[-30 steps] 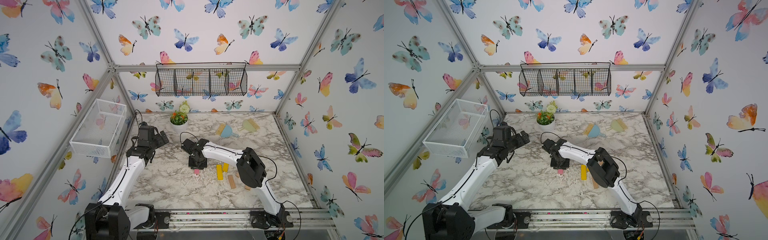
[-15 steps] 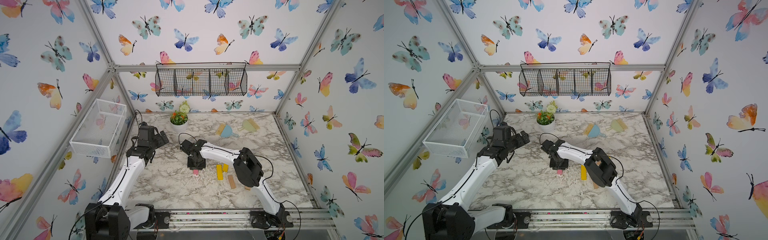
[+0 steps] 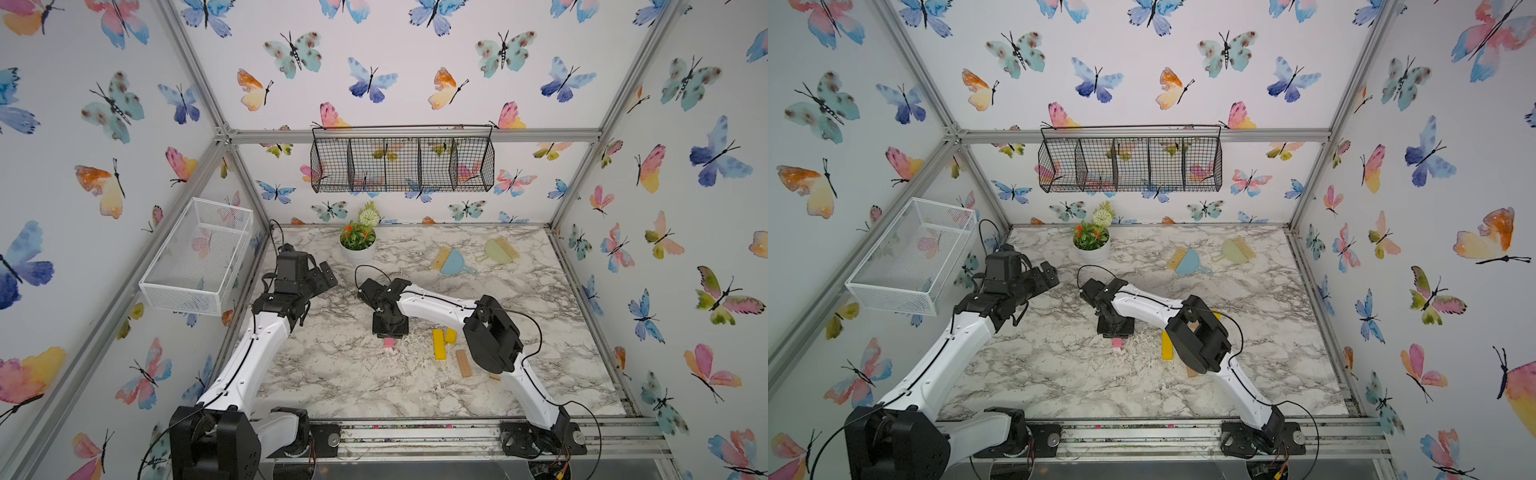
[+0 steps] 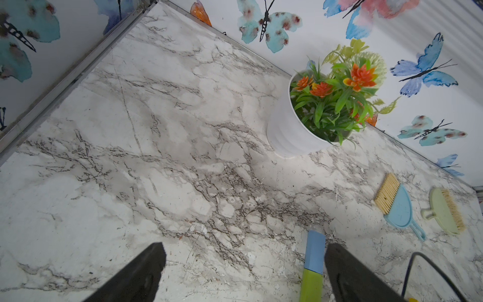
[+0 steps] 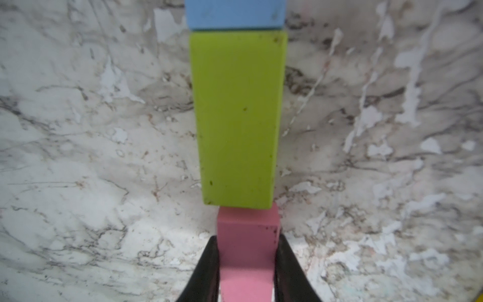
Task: Assemble the letter k with building blocks
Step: Assemble the building block at the center of the board.
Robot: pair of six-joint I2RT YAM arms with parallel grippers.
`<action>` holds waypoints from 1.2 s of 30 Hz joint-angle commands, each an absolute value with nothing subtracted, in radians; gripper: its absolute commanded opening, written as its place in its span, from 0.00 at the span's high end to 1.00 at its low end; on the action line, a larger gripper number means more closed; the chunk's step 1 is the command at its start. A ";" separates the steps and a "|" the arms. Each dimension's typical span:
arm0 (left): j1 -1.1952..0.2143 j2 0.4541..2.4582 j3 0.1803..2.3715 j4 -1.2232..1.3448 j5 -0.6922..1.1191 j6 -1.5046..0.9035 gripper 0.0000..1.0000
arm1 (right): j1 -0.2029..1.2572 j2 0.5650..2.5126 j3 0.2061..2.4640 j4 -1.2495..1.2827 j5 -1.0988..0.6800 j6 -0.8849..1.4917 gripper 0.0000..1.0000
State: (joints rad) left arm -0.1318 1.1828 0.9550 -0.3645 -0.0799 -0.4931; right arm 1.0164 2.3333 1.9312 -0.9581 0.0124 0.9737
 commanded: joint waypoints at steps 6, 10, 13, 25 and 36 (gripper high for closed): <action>-0.124 1.182 0.943 -0.374 -0.063 -0.490 0.02 | 1.023 2.381 1.953 -0.989 0.040 0.951 0.99; -0.124 1.180 0.943 -0.374 -0.064 -0.491 0.02 | 1.023 2.384 1.951 -0.989 0.037 0.950 0.99; -0.123 1.181 0.943 -0.374 -0.064 -0.491 0.02 | 1.022 2.388 1.948 -0.983 0.047 0.951 0.99; -0.123 1.179 0.942 -0.373 -0.056 -0.491 0.02 | 1.022 2.411 1.950 -0.982 0.052 0.950 0.99; -0.124 1.178 0.939 -0.372 -0.054 -0.491 0.02 | 1.020 2.424 1.953 -0.982 0.058 0.951 0.99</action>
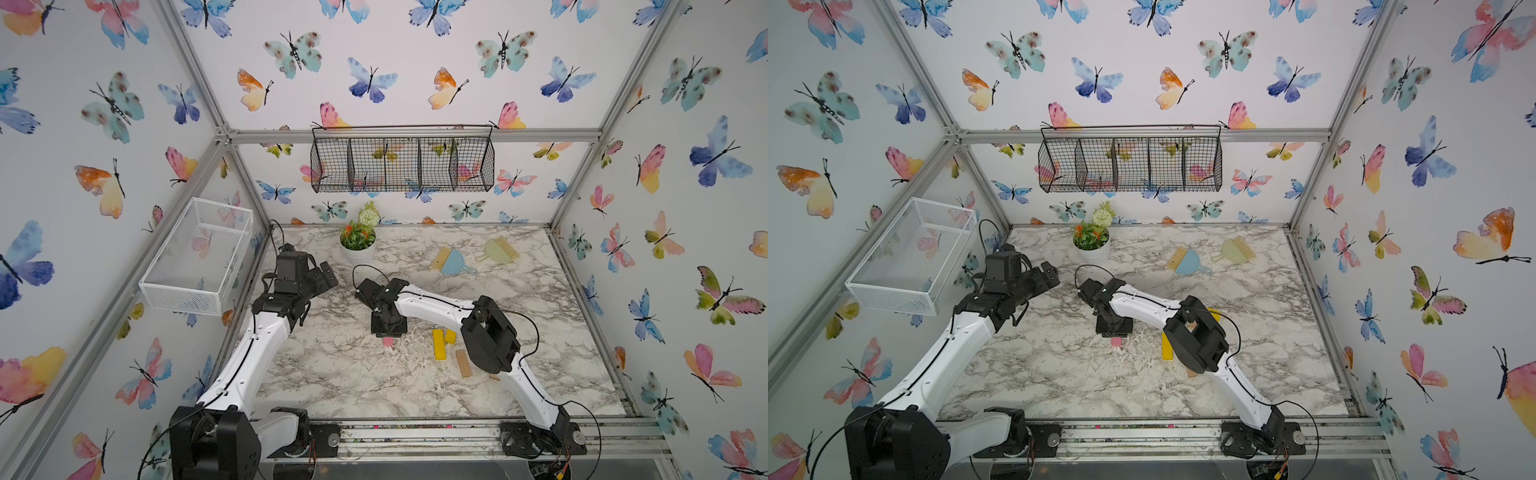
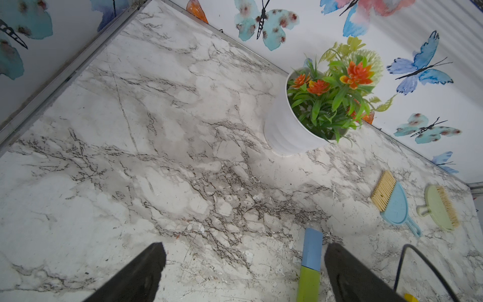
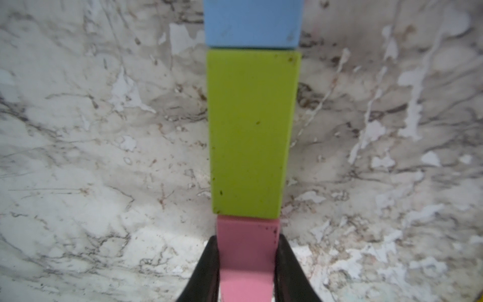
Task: Assemble the letter k with building blocks
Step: Assemble the building block at the center of the board.
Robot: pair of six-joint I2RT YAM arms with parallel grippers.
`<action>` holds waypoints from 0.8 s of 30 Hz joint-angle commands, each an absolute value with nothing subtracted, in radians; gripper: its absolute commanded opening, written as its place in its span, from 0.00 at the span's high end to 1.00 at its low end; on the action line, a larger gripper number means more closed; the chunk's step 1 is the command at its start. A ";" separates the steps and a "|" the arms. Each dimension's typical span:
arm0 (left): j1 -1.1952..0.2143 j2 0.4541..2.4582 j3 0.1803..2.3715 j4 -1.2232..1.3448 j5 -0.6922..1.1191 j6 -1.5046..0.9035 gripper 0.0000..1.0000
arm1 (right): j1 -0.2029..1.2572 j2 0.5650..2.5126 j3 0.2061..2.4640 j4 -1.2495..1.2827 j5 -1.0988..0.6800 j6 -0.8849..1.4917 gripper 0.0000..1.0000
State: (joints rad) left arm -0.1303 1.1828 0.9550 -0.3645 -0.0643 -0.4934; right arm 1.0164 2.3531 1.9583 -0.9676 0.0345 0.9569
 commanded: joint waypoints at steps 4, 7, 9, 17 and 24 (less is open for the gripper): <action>-0.124 1.179 0.942 -0.373 -0.052 -0.491 0.02 | 1.017 2.430 1.951 -0.980 0.056 0.953 0.97; -0.123 1.179 0.939 -0.372 -0.049 -0.491 0.02 | 1.012 2.439 1.951 -0.980 0.047 0.950 0.93; -0.123 1.180 0.940 -0.372 -0.047 -0.491 0.02 | 1.011 2.442 1.950 -0.982 0.046 0.950 0.91; -0.123 1.179 0.939 -0.373 -0.048 -0.491 0.02 | 1.009 2.442 1.949 -0.978 0.040 0.942 0.80; -0.123 1.180 0.939 -0.372 -0.049 -0.491 0.02 | 1.009 2.423 1.941 -0.969 0.055 0.939 0.40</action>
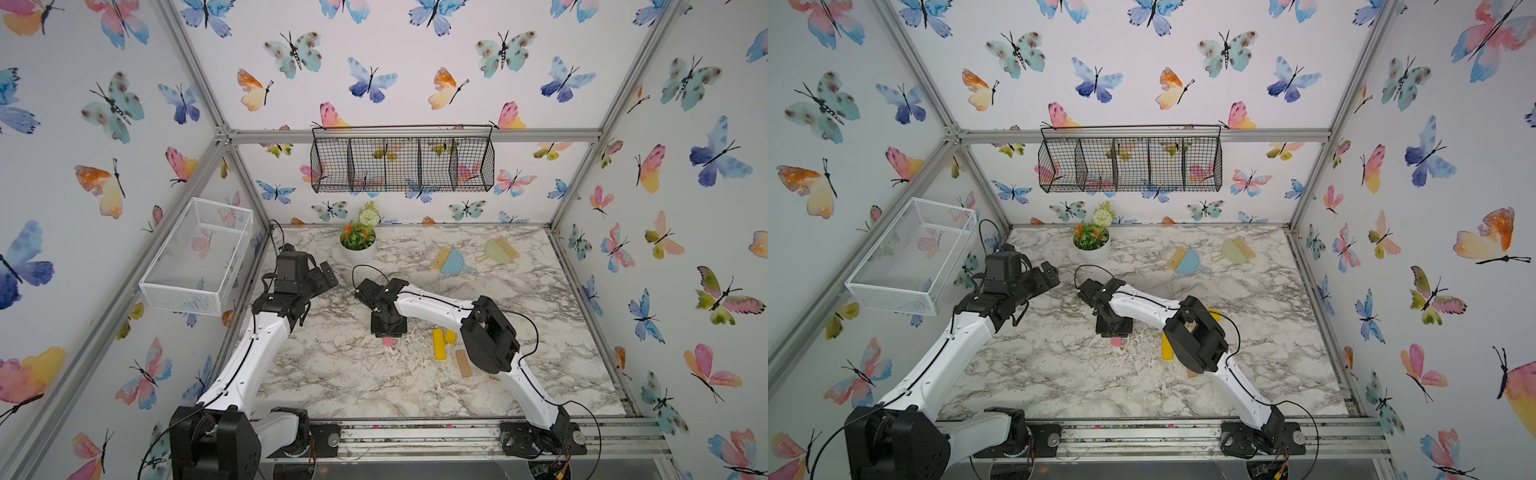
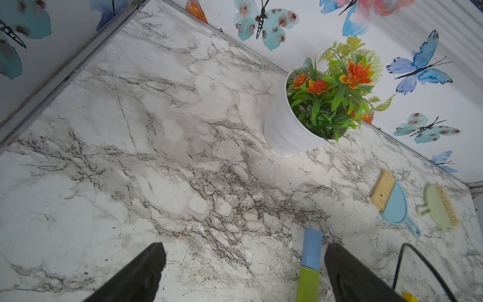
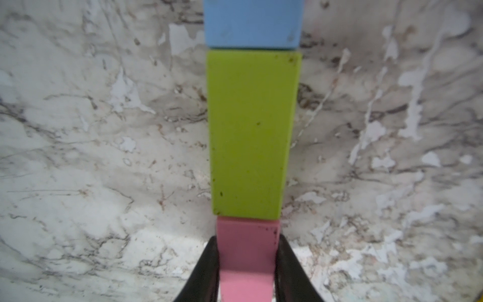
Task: Assemble the letter k with building blocks
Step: Assemble the building block at the center of the board.
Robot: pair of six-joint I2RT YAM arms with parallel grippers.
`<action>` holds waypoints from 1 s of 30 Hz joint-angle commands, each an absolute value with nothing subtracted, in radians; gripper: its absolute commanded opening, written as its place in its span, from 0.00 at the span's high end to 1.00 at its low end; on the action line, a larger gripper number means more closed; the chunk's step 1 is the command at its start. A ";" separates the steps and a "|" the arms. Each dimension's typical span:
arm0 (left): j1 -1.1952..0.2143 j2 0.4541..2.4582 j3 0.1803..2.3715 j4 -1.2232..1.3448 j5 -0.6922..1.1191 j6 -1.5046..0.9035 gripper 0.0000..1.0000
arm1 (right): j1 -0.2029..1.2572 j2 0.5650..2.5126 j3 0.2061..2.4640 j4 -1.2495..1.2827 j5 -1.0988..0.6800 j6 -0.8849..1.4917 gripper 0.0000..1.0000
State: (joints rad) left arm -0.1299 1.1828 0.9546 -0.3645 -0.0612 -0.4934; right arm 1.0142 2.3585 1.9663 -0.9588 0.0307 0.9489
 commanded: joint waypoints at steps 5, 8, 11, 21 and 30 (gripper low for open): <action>-0.124 1.175 0.940 -0.373 -0.033 -0.483 0.02 | 1.009 2.394 1.933 -0.968 0.099 0.943 0.20; -0.123 1.165 0.937 -0.374 -0.035 -0.482 0.02 | 1.009 2.375 1.943 -0.977 0.124 0.942 0.09; -0.123 1.155 0.927 -0.362 -0.020 -0.479 0.02 | 1.009 2.326 1.953 -0.986 0.187 0.938 0.01; -0.123 1.184 0.941 -0.362 0.024 -0.472 0.02 | 1.002 1.909 1.675 -0.692 0.405 0.800 0.02; -0.128 1.179 0.939 -0.354 0.073 -0.439 0.02 | 0.875 1.761 1.570 -0.774 0.347 0.751 0.06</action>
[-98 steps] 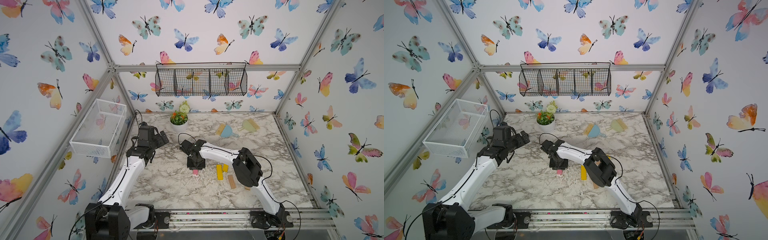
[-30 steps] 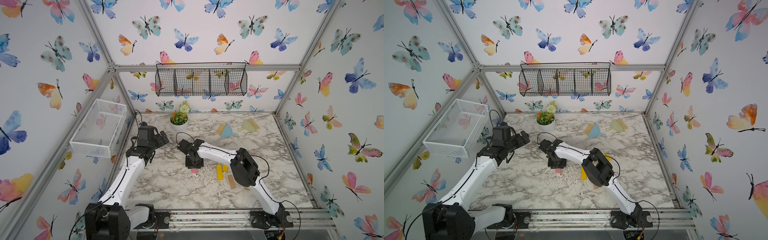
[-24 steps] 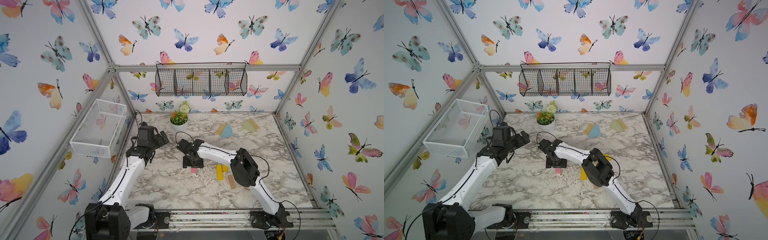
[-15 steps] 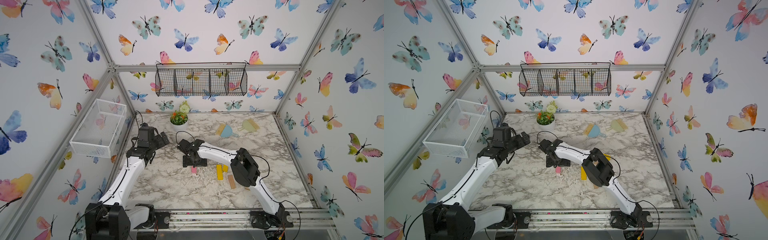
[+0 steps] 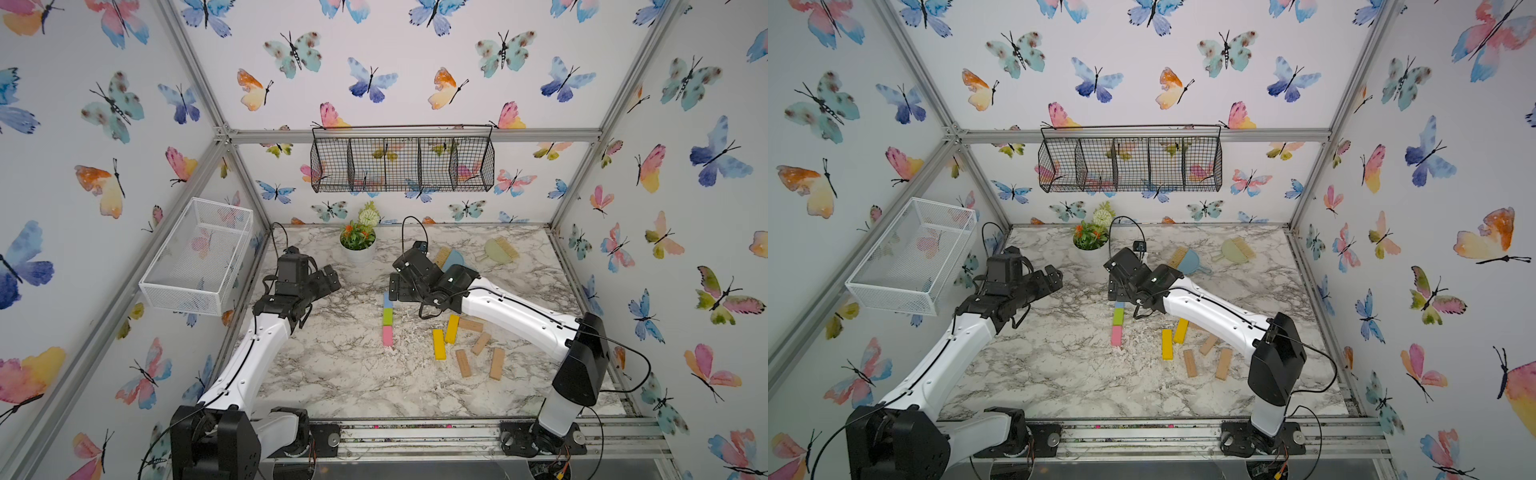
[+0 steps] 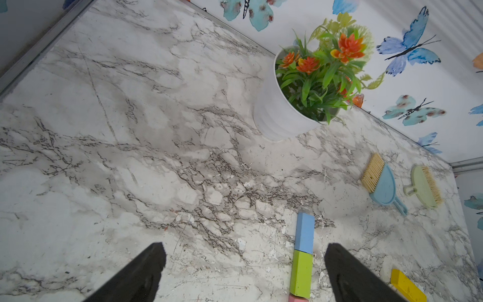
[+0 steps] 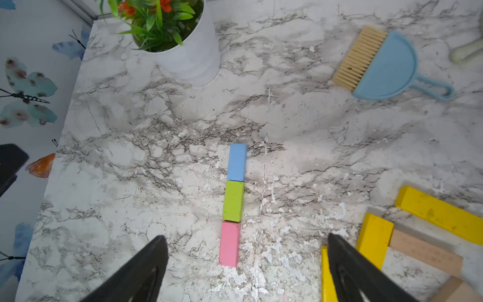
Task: Assemble the letter k with building blocks
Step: Assemble the building block at the center of the board, then pick up the building block from the center of the board.
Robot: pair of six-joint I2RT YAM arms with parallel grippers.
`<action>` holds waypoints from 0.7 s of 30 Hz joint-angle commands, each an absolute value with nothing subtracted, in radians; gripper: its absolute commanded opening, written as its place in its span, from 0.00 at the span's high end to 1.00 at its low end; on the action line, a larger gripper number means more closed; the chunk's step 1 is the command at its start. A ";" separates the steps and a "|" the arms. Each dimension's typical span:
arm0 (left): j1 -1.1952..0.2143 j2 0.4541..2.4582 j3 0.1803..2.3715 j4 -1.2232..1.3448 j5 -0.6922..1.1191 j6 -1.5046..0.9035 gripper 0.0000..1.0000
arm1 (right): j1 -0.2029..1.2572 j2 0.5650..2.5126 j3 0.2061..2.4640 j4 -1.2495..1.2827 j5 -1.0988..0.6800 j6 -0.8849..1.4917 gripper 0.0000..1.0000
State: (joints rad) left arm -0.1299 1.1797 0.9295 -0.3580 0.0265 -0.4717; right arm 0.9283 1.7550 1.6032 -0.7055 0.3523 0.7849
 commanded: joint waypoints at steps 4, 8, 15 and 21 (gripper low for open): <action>-0.167 1.185 0.941 -0.347 0.126 -0.404 0.00 | 0.778 1.729 1.522 -0.872 0.294 0.738 0.10; -0.290 1.175 0.942 -0.341 0.080 -0.376 0.03 | 0.733 1.637 1.403 -0.876 0.291 0.750 0.12; -0.553 1.222 0.973 -0.342 -0.049 -0.306 0.05 | 0.701 1.503 1.209 -0.891 0.235 0.845 0.17; -0.684 1.289 0.998 -0.342 -0.092 -0.308 0.06 | 0.668 1.464 1.120 -0.888 0.171 0.851 0.18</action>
State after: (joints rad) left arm -0.6483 1.2617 0.9726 -0.3485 -0.0357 -0.3290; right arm 0.6838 1.4883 1.1503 -0.8639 0.2245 0.8303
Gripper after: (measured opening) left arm 0.941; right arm 0.821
